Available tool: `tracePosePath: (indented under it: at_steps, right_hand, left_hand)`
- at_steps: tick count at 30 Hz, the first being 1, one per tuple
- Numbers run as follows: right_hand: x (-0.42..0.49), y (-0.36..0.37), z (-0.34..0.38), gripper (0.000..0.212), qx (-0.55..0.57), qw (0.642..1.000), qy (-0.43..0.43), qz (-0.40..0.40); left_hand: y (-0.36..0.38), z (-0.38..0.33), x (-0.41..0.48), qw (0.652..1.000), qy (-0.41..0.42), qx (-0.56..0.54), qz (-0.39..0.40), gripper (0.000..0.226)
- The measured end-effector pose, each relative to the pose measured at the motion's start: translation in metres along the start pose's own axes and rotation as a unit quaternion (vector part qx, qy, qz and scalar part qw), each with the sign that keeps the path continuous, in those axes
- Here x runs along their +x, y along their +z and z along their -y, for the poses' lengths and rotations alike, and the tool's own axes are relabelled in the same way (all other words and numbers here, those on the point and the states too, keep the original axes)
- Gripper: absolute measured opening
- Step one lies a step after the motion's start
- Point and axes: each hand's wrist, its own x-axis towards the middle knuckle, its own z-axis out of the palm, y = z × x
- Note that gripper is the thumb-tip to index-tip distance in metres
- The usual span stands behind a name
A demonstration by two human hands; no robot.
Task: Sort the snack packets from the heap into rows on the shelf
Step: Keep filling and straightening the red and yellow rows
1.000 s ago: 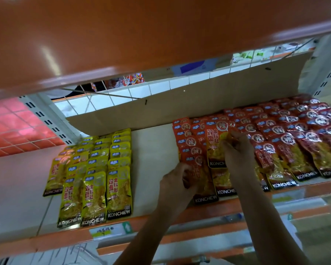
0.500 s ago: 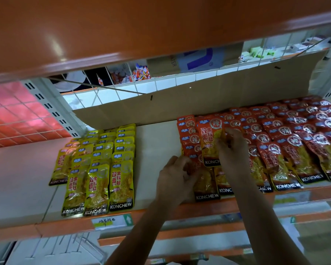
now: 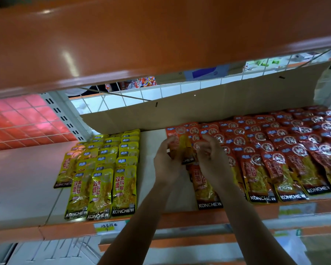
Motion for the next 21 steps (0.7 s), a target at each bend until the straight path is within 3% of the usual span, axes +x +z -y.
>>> tracePosePath:
  at_steps: [3,7,10,15,21]
  right_hand:
    - [0.001,-0.002,-0.001,0.043,-0.003,1.000,-0.002,0.005]
    - [0.003,-0.002,-0.001,0.043,-0.007,1.000,-0.003,0.008]
    - [0.004,-0.002,0.000,0.041,-0.021,1.000,-0.007,0.008]
    - [0.002,0.002,0.003,0.044,-0.043,0.999,-0.018,0.021]
    - [0.001,0.006,-0.001,0.042,-0.120,0.991,-0.045,0.037]
  left_hand:
    - [-0.007,0.005,0.024,0.997,-0.012,0.072,-0.027,0.037]
    - [-0.012,0.011,0.048,0.981,-0.002,0.191,0.029,0.029]
    - [-0.006,0.019,0.062,0.940,0.017,0.327,0.094,0.033]
    - [0.007,0.025,0.071,0.872,0.026,0.470,0.131,0.049]
    - [0.009,0.021,0.073,0.892,0.033,0.435,0.114,0.043]
